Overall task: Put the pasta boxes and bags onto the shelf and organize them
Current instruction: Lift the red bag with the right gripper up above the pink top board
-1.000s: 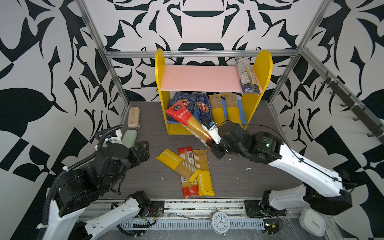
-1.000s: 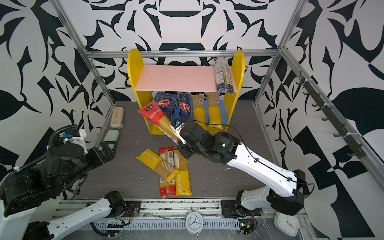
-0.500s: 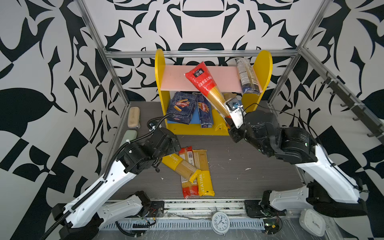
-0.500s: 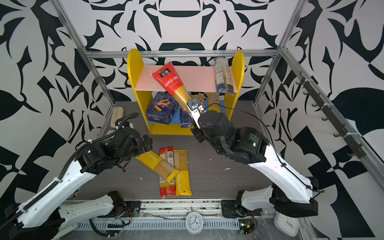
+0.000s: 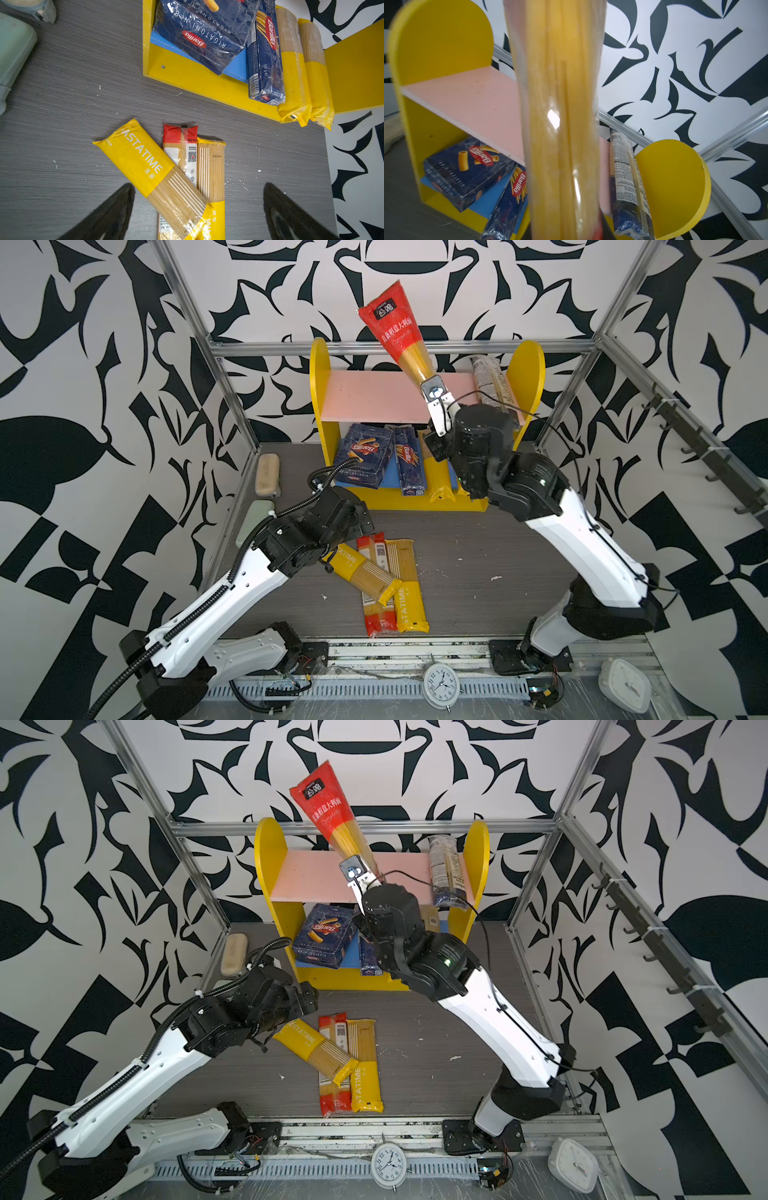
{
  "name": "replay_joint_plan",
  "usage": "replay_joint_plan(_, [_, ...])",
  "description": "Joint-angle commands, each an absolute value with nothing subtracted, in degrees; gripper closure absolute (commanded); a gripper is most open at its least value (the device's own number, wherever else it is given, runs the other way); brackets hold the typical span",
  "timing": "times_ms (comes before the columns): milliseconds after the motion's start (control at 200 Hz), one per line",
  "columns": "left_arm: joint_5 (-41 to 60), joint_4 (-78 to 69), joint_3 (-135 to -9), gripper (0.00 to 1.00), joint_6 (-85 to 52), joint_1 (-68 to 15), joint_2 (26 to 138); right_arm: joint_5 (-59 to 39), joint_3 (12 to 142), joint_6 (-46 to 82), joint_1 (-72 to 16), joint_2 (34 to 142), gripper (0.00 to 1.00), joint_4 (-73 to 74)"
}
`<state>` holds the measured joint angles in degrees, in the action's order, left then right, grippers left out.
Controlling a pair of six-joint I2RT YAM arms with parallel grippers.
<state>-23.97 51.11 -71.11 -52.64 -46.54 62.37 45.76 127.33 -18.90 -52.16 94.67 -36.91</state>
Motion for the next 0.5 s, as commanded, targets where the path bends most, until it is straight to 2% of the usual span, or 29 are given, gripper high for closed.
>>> replay_joint_plan(0, [-23.37, 50.16, -71.8, 0.01, -51.78, -46.1, 62.22, 48.51, 136.1, -17.29, -47.48, 95.77, 1.0, -27.97])
replay_joint_plan(305, [-23.73, 50.65, -72.33, 0.01, -50.55, -45.66, 61.69, 42.93, 152.17, -11.33, -38.26, 105.88, 1.0, -37.45])
replay_joint_plan(495, [-23.62, 50.54, -71.9, 0.01, -50.44, -45.2, 61.41, 40.44, 154.09, -6.96, -35.63, 107.05, 1.0, -41.42])
